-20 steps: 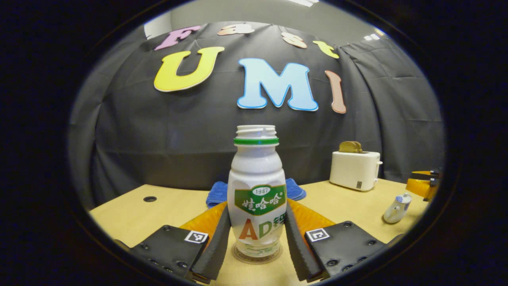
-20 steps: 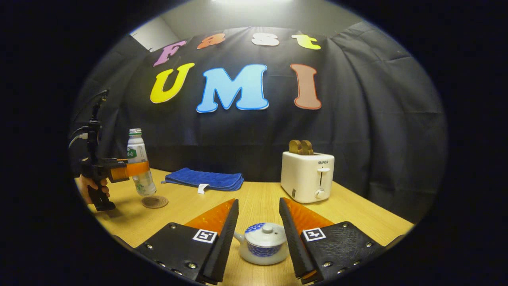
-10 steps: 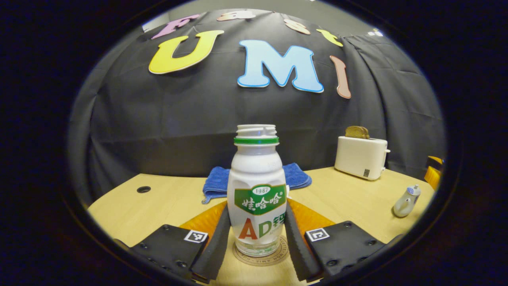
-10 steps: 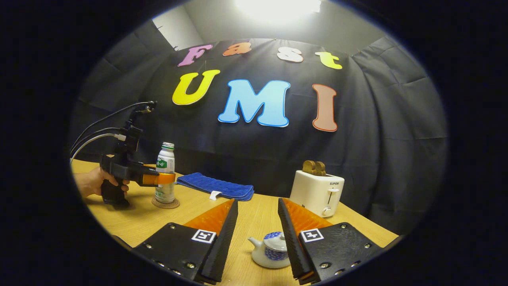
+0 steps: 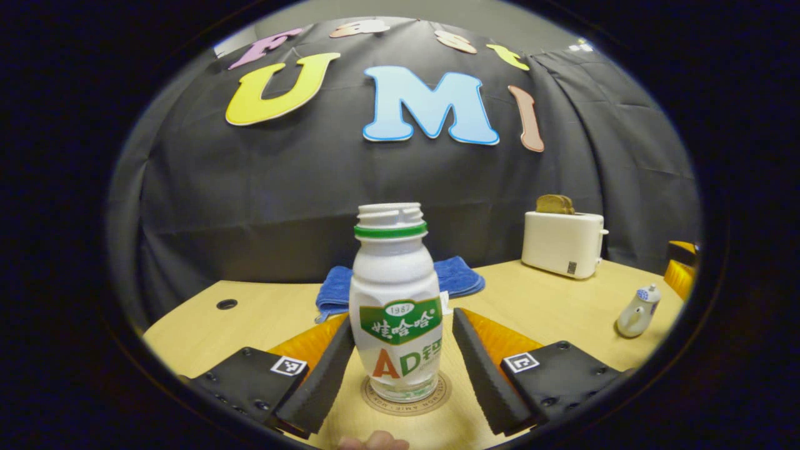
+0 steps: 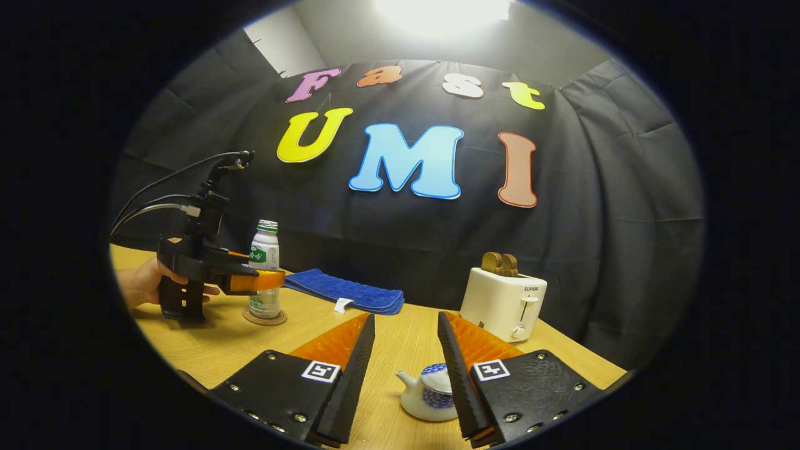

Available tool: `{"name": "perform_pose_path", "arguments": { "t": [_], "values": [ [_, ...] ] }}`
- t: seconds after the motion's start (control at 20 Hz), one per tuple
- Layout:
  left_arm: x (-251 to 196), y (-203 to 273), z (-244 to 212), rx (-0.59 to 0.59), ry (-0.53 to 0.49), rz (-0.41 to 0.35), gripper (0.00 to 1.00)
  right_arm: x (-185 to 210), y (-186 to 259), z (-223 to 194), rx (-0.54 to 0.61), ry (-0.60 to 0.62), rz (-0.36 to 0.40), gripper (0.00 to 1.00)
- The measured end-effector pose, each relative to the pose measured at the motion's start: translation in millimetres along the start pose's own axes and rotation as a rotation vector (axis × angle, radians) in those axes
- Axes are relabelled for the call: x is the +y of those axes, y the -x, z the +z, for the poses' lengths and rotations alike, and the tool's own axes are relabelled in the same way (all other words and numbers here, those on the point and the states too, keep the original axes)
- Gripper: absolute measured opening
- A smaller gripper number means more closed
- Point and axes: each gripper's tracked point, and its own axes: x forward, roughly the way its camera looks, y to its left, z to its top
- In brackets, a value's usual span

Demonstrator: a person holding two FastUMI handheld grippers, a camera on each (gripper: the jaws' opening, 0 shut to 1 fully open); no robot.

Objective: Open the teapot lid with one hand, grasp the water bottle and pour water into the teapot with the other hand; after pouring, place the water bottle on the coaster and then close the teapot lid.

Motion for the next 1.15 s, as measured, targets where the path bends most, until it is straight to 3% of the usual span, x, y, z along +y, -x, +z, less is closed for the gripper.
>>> {"name": "perform_pose_path", "arguments": {
  "t": [0.35, 0.55, 0.7, 0.8, 0.85, 0.9, 1.0, 1.15],
  "values": [
    [-2.6, 27.0, -2.3, 0.011, 0.012, 0.019, 1.0, 20.3, 3.1, 1.3, -0.014, 0.016, 0.058, 0.63],
    [-3.3, 99.5, 16.8, -0.047, 0.017, 0.066, 0.93, 39.4, 22.0, 27.3, -0.052, -0.044, 0.084, 0.63],
    [-41.9, 164.0, 25.1, -0.134, 0.111, 0.043, 1.0, 51.1, 45.0, 33.4, -0.042, -0.148, -0.003, 0.63],
    [-77.4, 214.7, 13.8, -0.191, 0.059, 0.05, 1.0, 64.4, 66.4, 10.2, 0.027, -0.148, -0.106, 0.63],
    [-85.8, 221.5, 4.7, -0.174, 0.043, 0.042, 0.97, 69.4, 74.2, 1.1, 0.053, -0.152, -0.119, 0.56],
    [-89.8, 226.1, -3.8, -0.16, 0.029, 0.04, 1.0, 71.5, 78.1, -4.6, 0.068, -0.163, -0.124, 0.63],
    [-89.6, 227.3, -24.9, -0.11, 0.016, 0.063, 1.0, 67.2, 85.6, -15.4, 0.118, -0.18, -0.167, 0.63],
    [-86.1, 234.4, -19.7, -0.121, 0.02, 0.094, 1.0, 70.5, 85.2, -21.0, 0.129, -0.168, -0.186, 0.64]
  ]
}}
